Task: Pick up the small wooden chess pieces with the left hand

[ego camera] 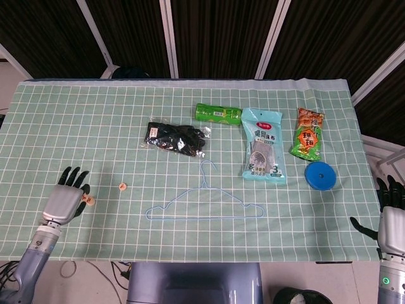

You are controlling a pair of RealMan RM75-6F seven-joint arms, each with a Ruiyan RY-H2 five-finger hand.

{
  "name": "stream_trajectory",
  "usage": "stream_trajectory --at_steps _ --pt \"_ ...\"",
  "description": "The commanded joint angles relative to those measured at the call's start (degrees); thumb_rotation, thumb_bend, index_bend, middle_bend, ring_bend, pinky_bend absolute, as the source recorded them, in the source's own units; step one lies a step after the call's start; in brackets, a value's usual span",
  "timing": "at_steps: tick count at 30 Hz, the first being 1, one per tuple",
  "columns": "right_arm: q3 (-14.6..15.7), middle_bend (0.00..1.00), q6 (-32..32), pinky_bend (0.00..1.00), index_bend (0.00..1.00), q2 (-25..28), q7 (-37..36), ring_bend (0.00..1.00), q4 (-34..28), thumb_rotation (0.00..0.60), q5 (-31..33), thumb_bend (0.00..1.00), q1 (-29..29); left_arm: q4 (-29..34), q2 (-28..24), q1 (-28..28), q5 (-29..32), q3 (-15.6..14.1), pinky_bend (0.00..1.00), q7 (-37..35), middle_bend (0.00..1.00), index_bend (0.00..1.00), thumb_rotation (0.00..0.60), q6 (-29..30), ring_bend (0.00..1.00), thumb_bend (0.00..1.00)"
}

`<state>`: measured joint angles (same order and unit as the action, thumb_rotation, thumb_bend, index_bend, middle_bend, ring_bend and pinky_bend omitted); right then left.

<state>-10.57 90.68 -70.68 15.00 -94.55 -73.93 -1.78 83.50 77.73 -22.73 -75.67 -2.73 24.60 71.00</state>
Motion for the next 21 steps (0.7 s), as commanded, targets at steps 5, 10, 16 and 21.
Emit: stream_trajectory --at_steps 5,10,16,21 --pt "0.2 0.03 0.19 0.0 0.1 -0.04 -0.67 0.06 0.32 0.6 -0.92 0.2 -0.04 -1.8 0.73 0.66 -0.55 0.21 0.04 -1.18 0.13 0.5 0.6 -0.61 0.0 0.34" --pt "0.71 0.03 0.15 0.0 0.1 0.04 -2.0 0.06 0.72 0.6 -2.54 0.21 -0.16 -2.4 1.34 0.66 -0.85 0.55 0.04 -1.05 0.13 0.5 0.6 -1.26 0.0 0.34" --pt "1.04 0.03 -0.04 0.0 0.1 0.05 -2.6 0.06 1.12 0.6 -3.22 0.21 -0.2 -2.7 2.1 0.61 -0.36 1.4 0.04 -0.93 0.13 0.5 0.6 -2.07 0.0 0.34" --pt "0.96 0.03 0.01 0.0 0.1 0.06 -2.37 0.06 1.07 0.6 -3.03 0.21 -0.14 -2.93 2.69 0.38 -0.43 1.73 0.04 0.26 0.13 0.5 0.6 -2.59 0.0 0.34"
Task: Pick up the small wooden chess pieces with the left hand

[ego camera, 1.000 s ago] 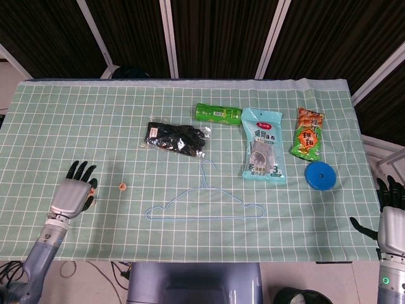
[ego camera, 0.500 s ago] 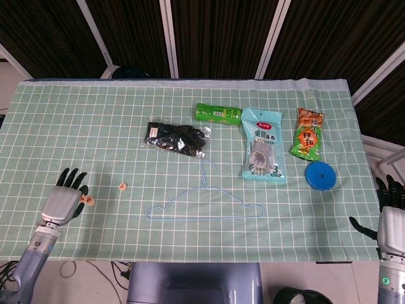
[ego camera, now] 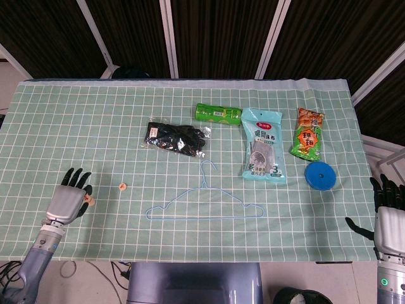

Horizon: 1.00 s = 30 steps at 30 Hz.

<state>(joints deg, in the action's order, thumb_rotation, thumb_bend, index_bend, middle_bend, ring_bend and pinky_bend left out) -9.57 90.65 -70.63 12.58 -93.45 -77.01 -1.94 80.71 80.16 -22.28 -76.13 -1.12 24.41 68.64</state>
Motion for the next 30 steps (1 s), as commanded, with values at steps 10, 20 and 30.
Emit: stream_trajectory --at_steps 10,20,30 --pt "-0.21 0.03 -0.07 0.0 0.1 -0.08 0.68 0.06 -0.21 0.6 0.66 0.2 0.06 -0.09 0.52 0.08 -0.02 0.66 0.04 0.73 0.13 0.5 0.6 -0.57 0.0 0.34" --pt "-0.44 0.03 -0.1 0.0 0.1 -0.07 1.39 0.06 -0.53 0.6 1.39 0.2 0.14 -0.1 0.35 0.53 -0.31 0.74 0.04 0.92 0.13 0.5 0.6 -0.46 0.0 0.34" --pt "-0.48 0.03 -0.2 0.0 0.1 -0.07 1.72 0.06 -0.81 0.6 1.76 0.21 0.17 -0.63 0.4 0.83 -0.6 0.87 0.04 0.66 0.13 0.49 0.6 -0.48 0.0 0.34"
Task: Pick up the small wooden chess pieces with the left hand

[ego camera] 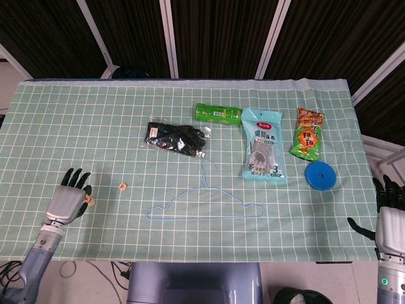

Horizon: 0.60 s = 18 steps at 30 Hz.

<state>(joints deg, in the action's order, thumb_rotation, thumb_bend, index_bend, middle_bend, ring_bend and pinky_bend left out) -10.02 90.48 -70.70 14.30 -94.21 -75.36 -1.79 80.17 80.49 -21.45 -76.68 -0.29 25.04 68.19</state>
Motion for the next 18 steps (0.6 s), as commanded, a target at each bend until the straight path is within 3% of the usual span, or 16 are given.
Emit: stream_trajectory --at_steps 1,18 --pt "-0.05 0.03 -0.04 0.0 0.1 0.01 0.01 0.06 -0.07 0.6 0.17 0.2 0.02 -0.12 0.11 0.0 -0.08 0.06 0.04 0.05 0.13 0.49 0.6 -0.06 0.0 0.34" --pt "-0.41 0.03 -0.15 0.0 0.1 0.04 -0.07 0.05 -0.43 0.6 1.01 0.2 0.08 -0.3 0.25 0.29 -0.5 0.29 0.04 0.48 0.12 0.46 0.6 -0.03 0.0 0.34"
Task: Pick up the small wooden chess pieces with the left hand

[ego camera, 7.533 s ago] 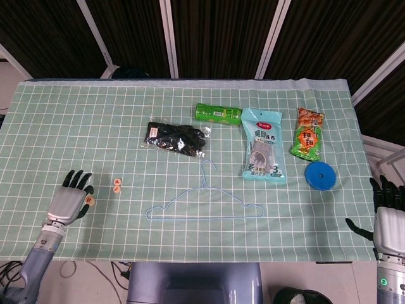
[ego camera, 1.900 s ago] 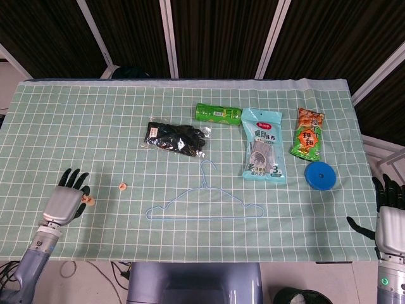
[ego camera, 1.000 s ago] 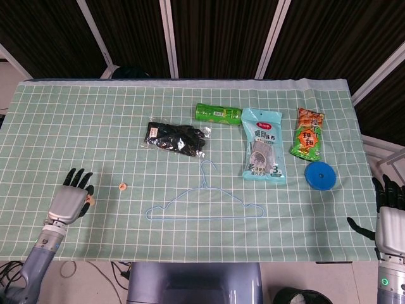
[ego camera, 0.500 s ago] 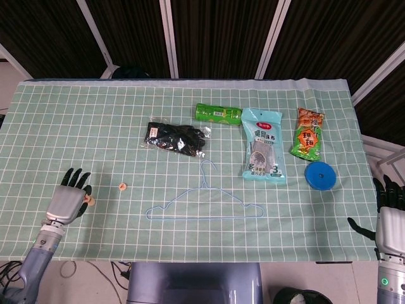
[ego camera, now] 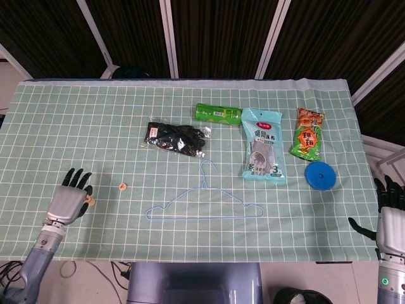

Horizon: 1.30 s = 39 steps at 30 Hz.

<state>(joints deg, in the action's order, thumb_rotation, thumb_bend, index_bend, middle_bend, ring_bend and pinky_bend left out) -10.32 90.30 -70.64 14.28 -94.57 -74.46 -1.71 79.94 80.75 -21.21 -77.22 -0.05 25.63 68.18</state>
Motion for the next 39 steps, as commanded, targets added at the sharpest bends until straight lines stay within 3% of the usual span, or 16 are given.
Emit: stream_trajectory --at_steps 1,19,28,39 --pt "-0.11 0.03 0.1 0.0 0.1 -0.01 0.1 0.05 0.02 0.6 0.01 0.2 -0.02 -0.12 -0.03 0.06 0.06 0.06 0.04 -0.15 0.12 0.46 0.6 -0.07 0.0 0.34" --pt "-0.06 0.03 0.19 0.0 0.1 -0.1 0.37 0.06 0.15 0.6 -0.04 0.21 -0.02 0.18 -0.09 0.18 -0.43 0.19 0.04 0.09 0.12 0.43 0.6 -0.05 0.0 0.34" --pt "-0.09 0.03 0.27 0.0 0.1 -0.16 0.58 0.06 0.08 0.6 0.02 0.21 -0.02 1.36 -0.06 -0.54 -1.48 0.89 0.04 -0.69 0.12 0.36 0.6 0.04 0.0 0.34" --pt "-0.17 0.03 0.06 0.0 0.1 -0.08 0.45 0.06 0.03 0.6 0.4 0.2 0.0 6.25 1.08 -4.9 3.69 5.32 0.04 7.0 0.11 0.33 0.6 -3.89 0.0 0.31"
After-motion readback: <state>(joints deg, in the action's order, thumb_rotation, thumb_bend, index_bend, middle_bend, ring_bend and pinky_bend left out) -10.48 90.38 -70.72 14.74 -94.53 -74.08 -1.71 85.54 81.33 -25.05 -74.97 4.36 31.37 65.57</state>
